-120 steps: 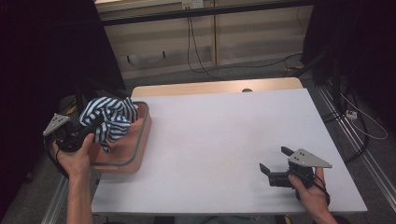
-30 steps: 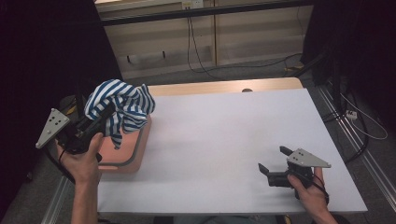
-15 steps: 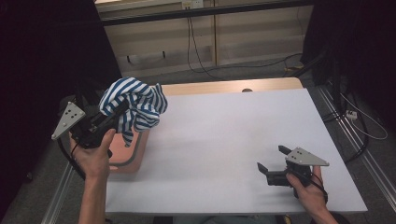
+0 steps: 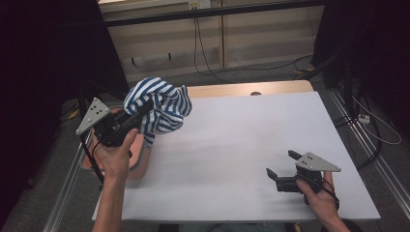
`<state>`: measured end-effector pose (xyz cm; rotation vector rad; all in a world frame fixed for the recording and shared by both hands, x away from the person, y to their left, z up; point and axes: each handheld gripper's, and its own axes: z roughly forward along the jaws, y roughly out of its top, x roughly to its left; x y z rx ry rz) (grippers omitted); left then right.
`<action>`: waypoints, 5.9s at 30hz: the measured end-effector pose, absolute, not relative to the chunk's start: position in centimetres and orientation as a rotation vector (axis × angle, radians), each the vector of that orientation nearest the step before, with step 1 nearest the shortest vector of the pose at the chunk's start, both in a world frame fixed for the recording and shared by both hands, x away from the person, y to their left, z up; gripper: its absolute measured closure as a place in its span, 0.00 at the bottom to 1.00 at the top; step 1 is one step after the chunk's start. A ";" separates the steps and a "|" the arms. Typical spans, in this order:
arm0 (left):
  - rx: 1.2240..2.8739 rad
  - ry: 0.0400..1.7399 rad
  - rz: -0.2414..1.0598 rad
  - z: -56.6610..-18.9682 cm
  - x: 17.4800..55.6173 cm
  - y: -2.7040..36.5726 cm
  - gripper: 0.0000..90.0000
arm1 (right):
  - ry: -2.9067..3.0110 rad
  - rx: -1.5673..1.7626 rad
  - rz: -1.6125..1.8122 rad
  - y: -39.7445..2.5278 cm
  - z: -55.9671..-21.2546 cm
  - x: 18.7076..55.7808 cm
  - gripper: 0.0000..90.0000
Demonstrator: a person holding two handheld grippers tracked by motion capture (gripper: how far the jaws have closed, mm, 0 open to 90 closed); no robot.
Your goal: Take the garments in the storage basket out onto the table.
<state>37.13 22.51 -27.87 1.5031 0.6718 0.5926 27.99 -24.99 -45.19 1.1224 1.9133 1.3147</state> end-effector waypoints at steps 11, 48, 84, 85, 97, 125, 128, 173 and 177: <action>1.534 0.642 0.579 -27.2 37.8 20.9 0.92 | 1.915 1.118 1.313 -24.9 -45.2 28.1 0.02; 1.688 0.605 0.428 -31.4 39.3 15.0 0.92 | 1.923 1.114 1.317 -24.8 -45.2 28.0 0.02; 1.949 0.675 0.335 -39.4 42.4 10.3 0.91 | 1.927 1.111 1.317 -24.9 -45.3 28.0 0.02; 1.948 0.675 0.324 -39.6 42.5 10.3 0.91 | 1.927 1.113 1.317 -24.9 -45.3 28.0 0.02; 2.043 0.669 0.296 -42.3 43.1 8.8 0.91 | 1.928 1.108 1.318 -24.9 -45.2 28.0 0.02; 2.163 0.759 0.202 -45.6 43.7 8.0 0.87 | 1.935 1.094 1.325 -25.0 -45.2 28.1 0.02; 2.146 0.769 0.166 -45.7 43.9 8.2 0.85 | 1.938 1.091 1.323 -24.9 -45.2 28.0 0.02; 1.990 0.733 0.372 -40.8 39.1 13.9 0.06 | 1.904 1.119 1.314 -23.5 -45.6 29.6 0.03; 2.003 0.734 0.380 -41.6 38.5 14.3 0.06 | 1.906 1.129 1.301 -23.4 -45.7 29.9 0.03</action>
